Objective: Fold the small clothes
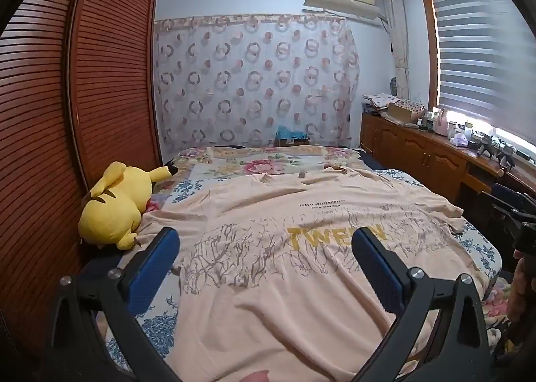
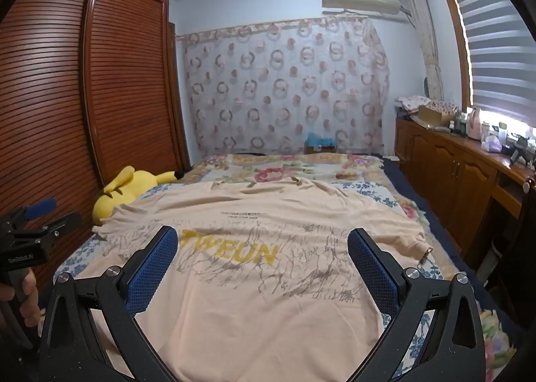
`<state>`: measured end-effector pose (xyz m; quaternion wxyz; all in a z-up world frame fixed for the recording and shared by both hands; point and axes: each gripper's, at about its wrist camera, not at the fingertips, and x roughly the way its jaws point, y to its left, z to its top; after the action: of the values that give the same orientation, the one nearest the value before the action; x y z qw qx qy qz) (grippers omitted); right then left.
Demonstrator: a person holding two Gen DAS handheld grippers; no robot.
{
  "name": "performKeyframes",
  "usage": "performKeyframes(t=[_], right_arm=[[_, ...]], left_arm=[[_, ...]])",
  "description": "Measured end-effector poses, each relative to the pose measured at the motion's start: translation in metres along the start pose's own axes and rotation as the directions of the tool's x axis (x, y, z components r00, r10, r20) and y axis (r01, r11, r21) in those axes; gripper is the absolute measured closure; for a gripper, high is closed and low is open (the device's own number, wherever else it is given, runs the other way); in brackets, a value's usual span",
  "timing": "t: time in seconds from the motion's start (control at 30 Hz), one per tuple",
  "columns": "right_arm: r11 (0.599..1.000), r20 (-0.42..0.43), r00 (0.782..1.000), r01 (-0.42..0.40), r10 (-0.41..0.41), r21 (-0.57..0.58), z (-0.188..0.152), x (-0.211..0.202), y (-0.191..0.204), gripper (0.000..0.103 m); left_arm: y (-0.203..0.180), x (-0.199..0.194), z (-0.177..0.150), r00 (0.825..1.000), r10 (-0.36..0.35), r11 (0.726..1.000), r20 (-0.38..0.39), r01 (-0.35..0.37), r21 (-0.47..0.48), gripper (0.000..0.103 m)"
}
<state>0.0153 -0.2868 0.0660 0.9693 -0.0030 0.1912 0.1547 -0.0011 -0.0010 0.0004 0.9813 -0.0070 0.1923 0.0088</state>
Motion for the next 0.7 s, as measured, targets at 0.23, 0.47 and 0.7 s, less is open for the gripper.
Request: performKeyframes(t=[0.23,0.47,0.7], right_arm=[[1.000,-0.001,1.000,0.000,0.000,-0.005,-0.0004,0.0000,0.0001,0.000],[1.000,0.000,1.000,0.000,0.000,-0.004,-0.0006,-0.0003,0.0006,0.000],[1.000,-0.001,1.000,0.002,-0.002,-0.005,-0.0006,-0.0005,0.0014,0.000]], left_arm=[[0.0002,0.0002,0.0001,1.000,-0.004,1.000,-0.005,0.004,-0.005,0.000],[0.0005,0.0003,0.0001,1.000,-0.005,1.000,-0.003,0.005,-0.007,0.000],[0.0004,0.0003,0.0001,1.000,-0.005,1.000,-0.003,0.005,-0.007,0.000]])
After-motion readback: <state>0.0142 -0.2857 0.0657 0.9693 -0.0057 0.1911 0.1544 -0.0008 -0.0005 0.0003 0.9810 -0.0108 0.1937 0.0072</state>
